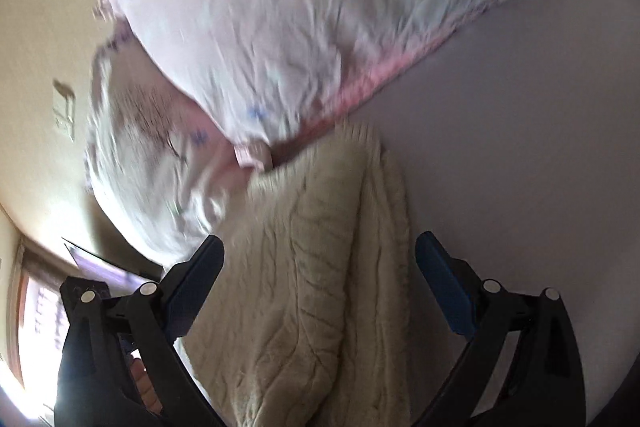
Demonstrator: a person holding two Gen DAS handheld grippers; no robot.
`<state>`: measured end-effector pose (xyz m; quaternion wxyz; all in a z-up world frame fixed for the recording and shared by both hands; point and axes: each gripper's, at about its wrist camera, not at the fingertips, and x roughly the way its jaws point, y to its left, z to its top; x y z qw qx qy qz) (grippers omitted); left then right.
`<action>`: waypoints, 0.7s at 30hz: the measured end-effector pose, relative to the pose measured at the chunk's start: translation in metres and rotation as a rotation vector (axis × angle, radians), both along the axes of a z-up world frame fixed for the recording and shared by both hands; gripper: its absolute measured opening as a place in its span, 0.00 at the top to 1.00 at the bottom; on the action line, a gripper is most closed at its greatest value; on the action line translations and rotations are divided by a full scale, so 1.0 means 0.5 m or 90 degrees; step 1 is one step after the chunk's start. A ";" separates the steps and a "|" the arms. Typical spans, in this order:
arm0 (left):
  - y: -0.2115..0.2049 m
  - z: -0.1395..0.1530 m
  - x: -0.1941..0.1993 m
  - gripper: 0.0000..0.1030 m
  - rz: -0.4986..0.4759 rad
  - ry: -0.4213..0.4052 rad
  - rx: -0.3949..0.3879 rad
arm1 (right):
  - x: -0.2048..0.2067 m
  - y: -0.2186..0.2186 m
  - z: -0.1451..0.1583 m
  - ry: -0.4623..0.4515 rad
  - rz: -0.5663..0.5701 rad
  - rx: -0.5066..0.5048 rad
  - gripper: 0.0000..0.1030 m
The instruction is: Fold small clothes
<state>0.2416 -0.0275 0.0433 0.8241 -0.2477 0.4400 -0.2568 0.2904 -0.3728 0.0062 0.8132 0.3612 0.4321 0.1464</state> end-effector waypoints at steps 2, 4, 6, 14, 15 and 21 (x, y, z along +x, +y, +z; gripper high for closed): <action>-0.014 -0.026 0.002 0.37 -0.018 0.029 -0.007 | 0.002 0.007 -0.009 0.011 0.013 -0.003 0.04; -0.043 -0.045 0.007 0.34 -0.034 0.048 -0.010 | 0.006 0.010 -0.017 0.021 0.019 -0.003 0.05; -0.059 -0.057 0.012 0.31 -0.034 0.054 -0.018 | 0.006 0.012 -0.019 0.017 0.020 -0.005 0.06; -0.084 -0.092 0.031 0.40 -0.037 0.081 -0.046 | 0.006 0.045 -0.026 0.000 0.061 -0.014 0.54; -0.087 -0.096 0.034 0.49 -0.040 0.079 -0.040 | 0.004 0.047 -0.023 -0.009 0.065 -0.012 0.57; -0.019 -0.023 -0.022 0.62 -0.082 -0.011 -0.009 | -0.016 0.110 0.011 -0.097 0.173 0.077 0.63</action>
